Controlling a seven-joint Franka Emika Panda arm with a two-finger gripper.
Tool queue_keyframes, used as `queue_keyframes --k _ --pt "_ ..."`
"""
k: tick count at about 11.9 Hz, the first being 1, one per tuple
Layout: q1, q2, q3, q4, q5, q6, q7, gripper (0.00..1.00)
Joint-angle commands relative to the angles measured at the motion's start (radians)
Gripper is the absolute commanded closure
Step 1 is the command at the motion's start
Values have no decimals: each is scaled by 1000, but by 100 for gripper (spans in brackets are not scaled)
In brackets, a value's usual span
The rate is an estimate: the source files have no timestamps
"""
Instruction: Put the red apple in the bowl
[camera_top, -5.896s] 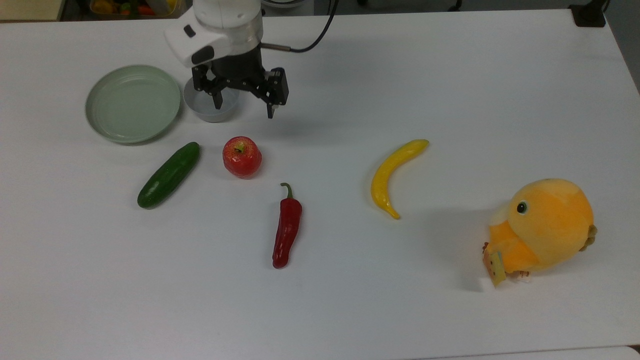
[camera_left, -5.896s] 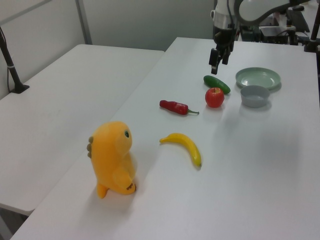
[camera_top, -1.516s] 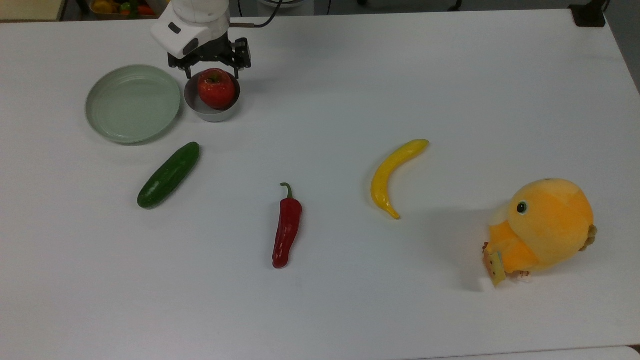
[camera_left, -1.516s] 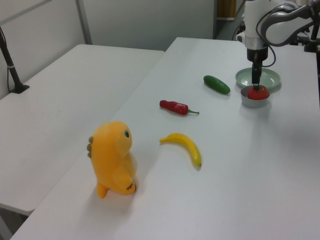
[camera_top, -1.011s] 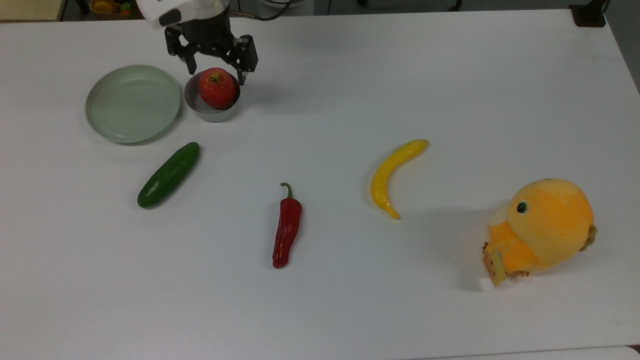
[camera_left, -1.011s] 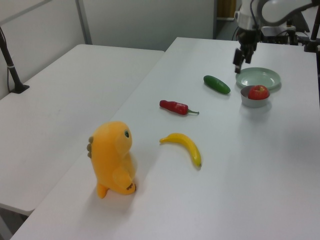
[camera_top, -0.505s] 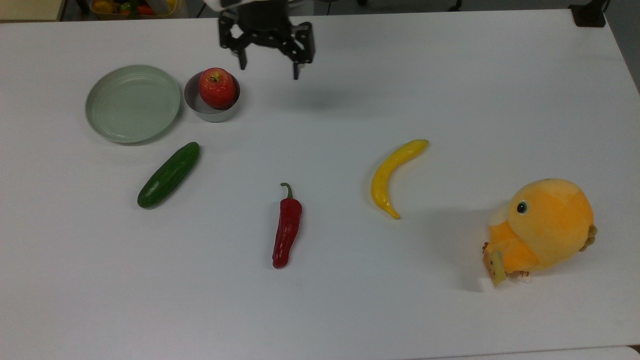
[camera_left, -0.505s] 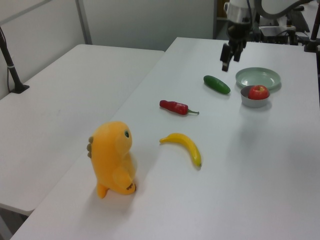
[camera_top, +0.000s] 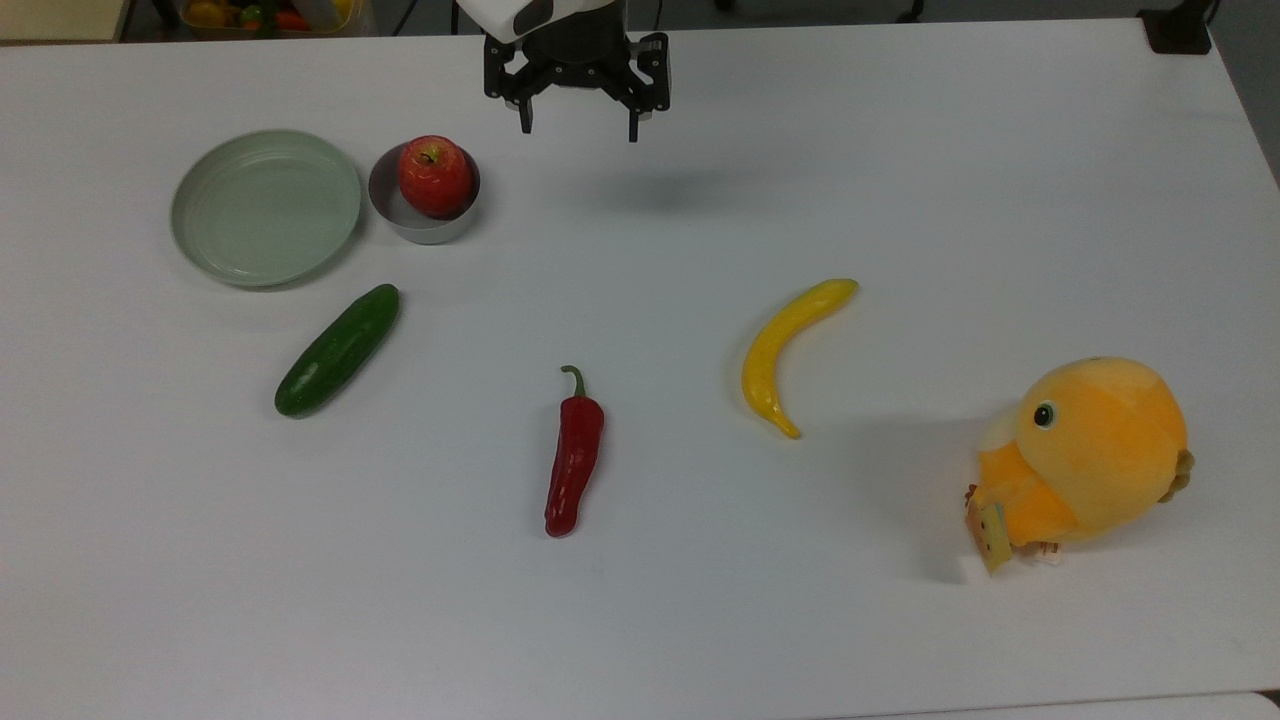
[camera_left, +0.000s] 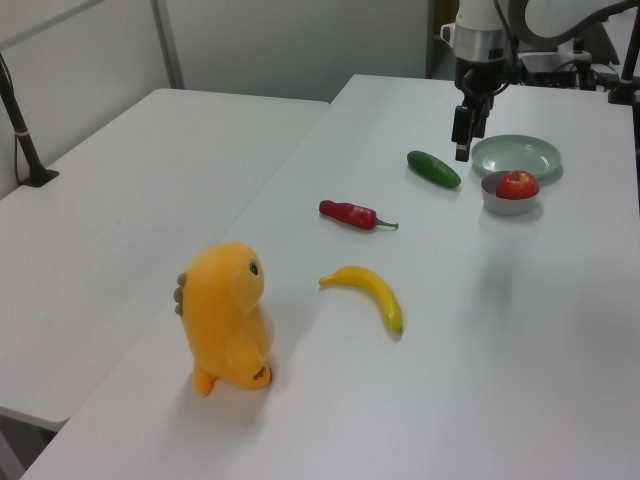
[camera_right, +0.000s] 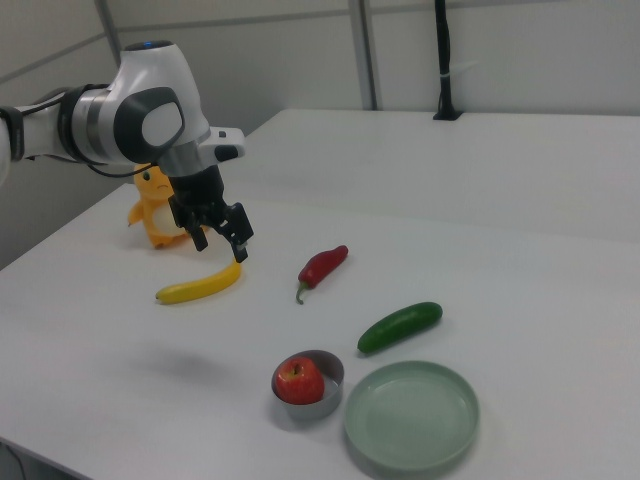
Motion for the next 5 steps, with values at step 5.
queue_keyframes --k 5 --pt "-16 4 3 27 11 -42 -55 0"
